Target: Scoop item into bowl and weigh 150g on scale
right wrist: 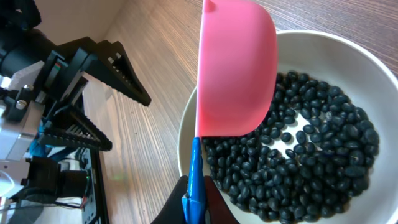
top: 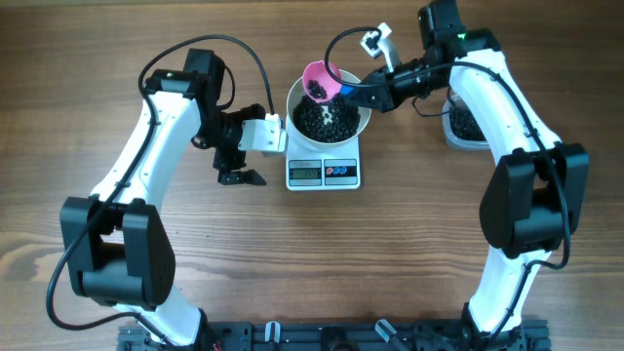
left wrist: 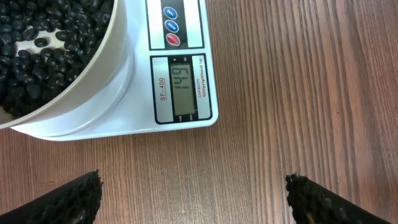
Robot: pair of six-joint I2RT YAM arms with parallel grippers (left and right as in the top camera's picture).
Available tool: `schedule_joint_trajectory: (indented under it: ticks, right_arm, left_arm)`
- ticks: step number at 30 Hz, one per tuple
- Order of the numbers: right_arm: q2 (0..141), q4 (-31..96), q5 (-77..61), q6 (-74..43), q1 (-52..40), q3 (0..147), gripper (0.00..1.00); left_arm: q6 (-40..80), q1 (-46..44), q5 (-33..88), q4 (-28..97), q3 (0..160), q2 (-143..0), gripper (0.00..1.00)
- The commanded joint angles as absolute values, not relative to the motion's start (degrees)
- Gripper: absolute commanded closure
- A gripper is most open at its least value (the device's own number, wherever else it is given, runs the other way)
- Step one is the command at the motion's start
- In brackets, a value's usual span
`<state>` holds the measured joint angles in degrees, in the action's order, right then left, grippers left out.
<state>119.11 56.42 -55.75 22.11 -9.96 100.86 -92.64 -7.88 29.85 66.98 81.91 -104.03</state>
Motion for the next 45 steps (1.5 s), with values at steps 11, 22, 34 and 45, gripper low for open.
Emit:
schedule_joint_trajectory:
  ticks: [11,22,34,45]
  right_arm:
    - [120.4,55.9,-44.0,22.4,-9.8,100.8,0.96]
    - [114.3,55.8,-36.0,26.4,-9.9,104.0,0.96]
    - [111.1,57.2,-33.1,32.4,-12.3,103.9,0.96]
    - [111.1,57.4,-34.9,37.1,-13.2,103.9,0.96]
  left_arm:
    - [-92.5,-8.1,29.9,67.0,81.6,-104.0,0.0]
    - [-92.5,-8.1,29.9,67.0,81.6,-104.0,0.0]
    - [-92.5,-8.0,29.9,67.0,81.6,-104.0,0.0]
    - [-92.5,-8.1,29.9,67.0,81.6,-104.0,0.0]
